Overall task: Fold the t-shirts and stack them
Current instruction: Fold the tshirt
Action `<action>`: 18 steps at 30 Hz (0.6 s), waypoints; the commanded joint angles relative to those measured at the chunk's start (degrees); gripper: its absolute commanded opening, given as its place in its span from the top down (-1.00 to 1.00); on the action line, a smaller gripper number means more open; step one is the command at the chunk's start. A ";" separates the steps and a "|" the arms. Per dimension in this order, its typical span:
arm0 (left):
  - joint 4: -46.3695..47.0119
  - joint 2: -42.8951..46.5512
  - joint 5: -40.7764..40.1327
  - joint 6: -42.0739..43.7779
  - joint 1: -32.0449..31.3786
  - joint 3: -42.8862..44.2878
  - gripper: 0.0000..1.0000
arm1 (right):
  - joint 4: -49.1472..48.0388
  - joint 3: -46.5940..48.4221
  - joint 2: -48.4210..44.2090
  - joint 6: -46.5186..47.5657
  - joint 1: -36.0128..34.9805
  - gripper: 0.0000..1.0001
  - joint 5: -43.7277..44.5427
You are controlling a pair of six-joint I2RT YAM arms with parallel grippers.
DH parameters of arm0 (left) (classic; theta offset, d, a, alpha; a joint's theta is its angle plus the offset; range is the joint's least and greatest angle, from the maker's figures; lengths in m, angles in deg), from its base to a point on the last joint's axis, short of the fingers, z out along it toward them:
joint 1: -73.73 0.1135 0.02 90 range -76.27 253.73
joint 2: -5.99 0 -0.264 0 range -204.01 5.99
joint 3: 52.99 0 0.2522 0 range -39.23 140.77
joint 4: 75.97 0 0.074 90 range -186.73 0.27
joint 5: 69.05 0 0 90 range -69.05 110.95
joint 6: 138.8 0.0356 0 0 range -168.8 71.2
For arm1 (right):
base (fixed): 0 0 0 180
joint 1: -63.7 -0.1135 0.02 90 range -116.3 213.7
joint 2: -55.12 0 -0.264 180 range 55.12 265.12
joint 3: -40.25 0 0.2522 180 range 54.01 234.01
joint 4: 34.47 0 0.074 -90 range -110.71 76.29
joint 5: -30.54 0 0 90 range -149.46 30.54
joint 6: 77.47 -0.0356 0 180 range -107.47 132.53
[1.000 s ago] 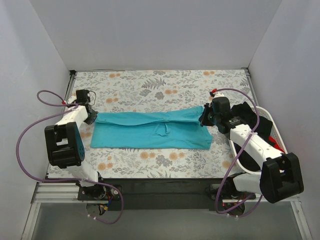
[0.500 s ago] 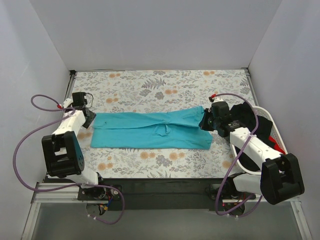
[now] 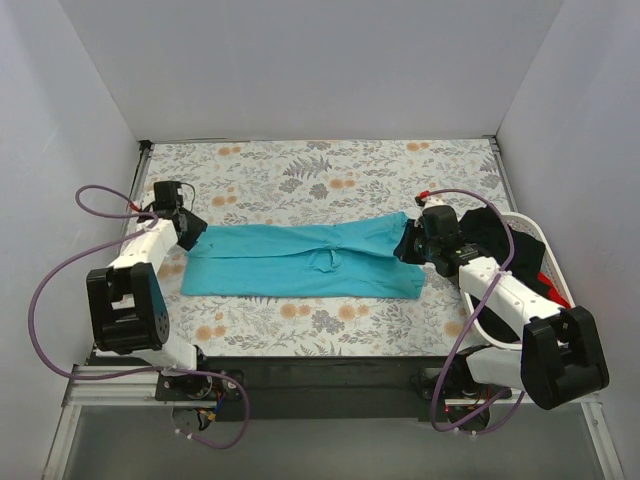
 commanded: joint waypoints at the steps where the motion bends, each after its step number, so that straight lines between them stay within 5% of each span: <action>1: 3.26 -1.13 6.71 0.08 -2.67 1.06 0.29 | -2.48 -0.72 -0.27 0.46 -0.28 0.65 -1.97; 2: 3.88 -2.09 9.78 0.70 -3.19 0.89 0.28 | -2.39 -1.33 -0.62 0.28 -0.28 0.31 -2.15; 5: 5.73 -3.94 15.42 3.07 -6.62 1.67 0.28 | -2.39 -1.95 -2.38 0.19 -0.28 -0.02 -2.42; 9: 7.57 -7.80 23.93 4.92 -13.11 3.60 0.28 | -2.57 1.90 -0.99 1.24 -0.28 -0.07 -1.80; 18: 11.44 -18.09 32.48 6.68 -25.86 14.41 0.29 | -3.71 18.42 19.04 5.37 -2.38 -0.06 -8.12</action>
